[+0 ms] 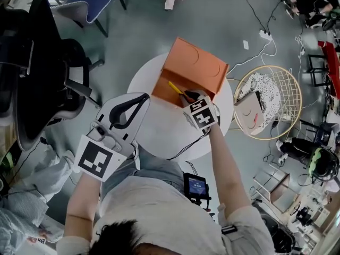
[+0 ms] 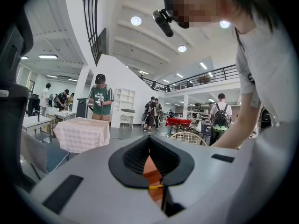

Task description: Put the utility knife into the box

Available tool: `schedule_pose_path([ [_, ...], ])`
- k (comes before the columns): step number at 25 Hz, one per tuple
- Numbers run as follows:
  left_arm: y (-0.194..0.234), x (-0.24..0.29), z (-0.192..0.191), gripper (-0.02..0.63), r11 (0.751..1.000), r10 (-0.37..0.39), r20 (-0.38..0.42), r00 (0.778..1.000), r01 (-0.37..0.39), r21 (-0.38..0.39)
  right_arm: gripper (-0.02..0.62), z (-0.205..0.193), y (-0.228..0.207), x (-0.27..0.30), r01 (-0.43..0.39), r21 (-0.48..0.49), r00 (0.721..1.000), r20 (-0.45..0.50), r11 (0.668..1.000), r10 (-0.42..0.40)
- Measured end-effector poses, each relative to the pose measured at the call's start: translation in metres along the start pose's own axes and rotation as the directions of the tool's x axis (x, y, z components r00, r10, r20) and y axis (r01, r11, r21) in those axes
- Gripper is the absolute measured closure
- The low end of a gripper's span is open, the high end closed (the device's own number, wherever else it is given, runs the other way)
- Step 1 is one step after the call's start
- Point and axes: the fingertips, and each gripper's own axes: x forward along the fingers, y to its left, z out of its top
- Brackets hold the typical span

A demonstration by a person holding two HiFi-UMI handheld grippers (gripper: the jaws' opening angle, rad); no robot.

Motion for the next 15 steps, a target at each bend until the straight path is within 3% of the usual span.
schedule_pose_path([
  [2,-0.002,-0.001,0.001,0.597,1.0,-0.013,0.006,1.0,0.013,0.002,0.586,0.007,-0.001,-0.009,0.03,0.01,0.999,0.041,1.0,-0.03],
  [8,-0.008,-0.01,0.004,0.597,0.997,-0.074,0.024,0.997,0.074,0.019,0.588,0.024,0.015,-0.03,0.06,0.028,0.991,0.122,0.998,-0.063],
  [15,-0.014,-0.028,0.007,0.597,0.986,-0.166,0.032,0.986,0.165,0.032,0.589,0.045,0.042,-0.071,0.072,0.198,0.952,0.28,0.978,-0.127],
])
